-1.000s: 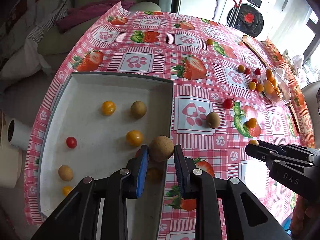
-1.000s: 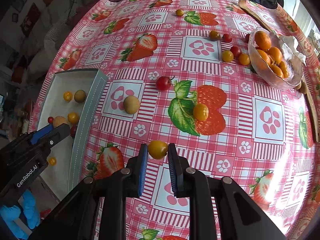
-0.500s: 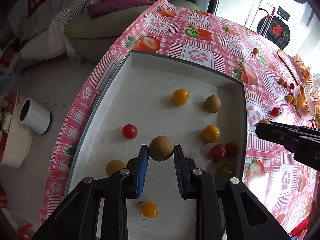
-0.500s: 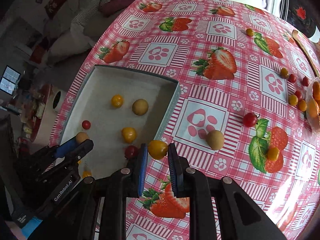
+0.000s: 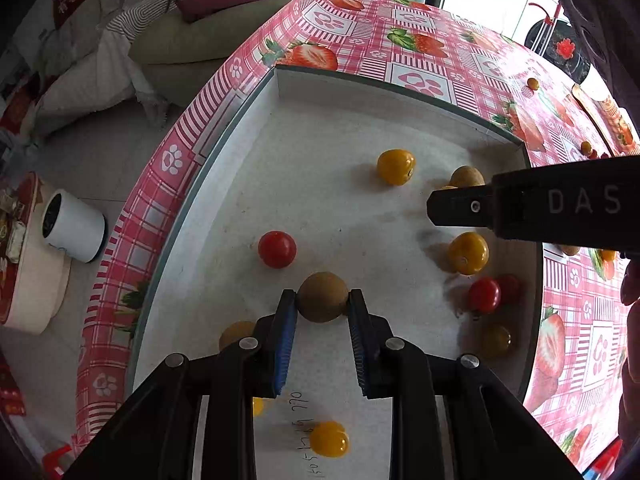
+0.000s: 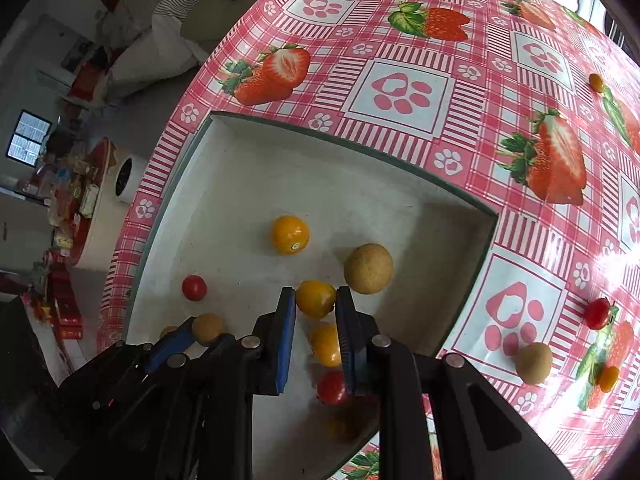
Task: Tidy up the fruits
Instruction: 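Carry both fruits into the white tray and open both tools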
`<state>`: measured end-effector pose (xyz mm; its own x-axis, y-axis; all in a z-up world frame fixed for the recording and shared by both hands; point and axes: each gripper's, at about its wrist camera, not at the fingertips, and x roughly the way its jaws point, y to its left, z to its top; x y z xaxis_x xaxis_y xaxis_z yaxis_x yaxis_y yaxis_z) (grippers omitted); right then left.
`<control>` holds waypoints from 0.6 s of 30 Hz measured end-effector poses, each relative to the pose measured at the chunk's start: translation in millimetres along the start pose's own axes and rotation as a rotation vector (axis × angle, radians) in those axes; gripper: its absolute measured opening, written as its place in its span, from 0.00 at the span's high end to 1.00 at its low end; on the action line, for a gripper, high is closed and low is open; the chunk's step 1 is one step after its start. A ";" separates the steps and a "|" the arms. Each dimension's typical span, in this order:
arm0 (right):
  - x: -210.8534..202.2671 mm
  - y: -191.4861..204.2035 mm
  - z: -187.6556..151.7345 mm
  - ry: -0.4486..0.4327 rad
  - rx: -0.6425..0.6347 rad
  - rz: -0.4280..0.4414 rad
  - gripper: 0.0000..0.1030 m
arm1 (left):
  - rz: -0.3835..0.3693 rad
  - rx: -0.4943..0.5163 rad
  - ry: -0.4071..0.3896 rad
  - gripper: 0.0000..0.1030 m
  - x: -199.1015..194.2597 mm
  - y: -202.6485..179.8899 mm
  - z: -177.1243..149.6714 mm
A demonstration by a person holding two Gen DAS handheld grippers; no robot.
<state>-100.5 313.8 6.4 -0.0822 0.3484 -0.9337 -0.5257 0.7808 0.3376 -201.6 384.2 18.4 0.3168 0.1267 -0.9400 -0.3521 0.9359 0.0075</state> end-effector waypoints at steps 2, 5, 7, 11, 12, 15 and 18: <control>7.5 3.6 2.3 0.018 -0.011 -0.013 0.78 | 0.003 0.006 -0.003 0.73 -0.4 -0.6 -0.3; 16.2 8.0 4.1 0.037 -0.025 -0.036 0.78 | 0.001 0.006 -0.005 0.73 -0.7 0.0 -0.4; 17.4 12.1 5.5 0.031 -0.041 -0.053 0.78 | 0.000 0.004 -0.005 0.73 -1.3 0.4 -0.7; 17.3 13.8 7.4 0.035 -0.035 -0.045 0.76 | 0.007 0.001 -0.009 0.73 -3.3 0.3 -3.4; 16.7 12.7 7.5 0.038 -0.028 -0.040 0.74 | 0.011 0.003 -0.008 0.73 -3.8 -0.1 -4.1; 9.2 7.7 6.7 0.029 -0.013 -0.021 0.62 | 0.017 0.013 0.001 0.73 -4.5 -0.8 -5.7; -5.9 4.4 2.5 0.005 -0.002 -0.001 0.37 | 0.023 0.019 0.015 0.64 -6.5 -0.7 -6.2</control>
<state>-100.2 316.5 13.7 -0.0861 0.3452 -0.9346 -0.5272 0.7802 0.3367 -208.8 380.7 22.4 0.2955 0.1432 -0.9445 -0.3427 0.9388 0.0351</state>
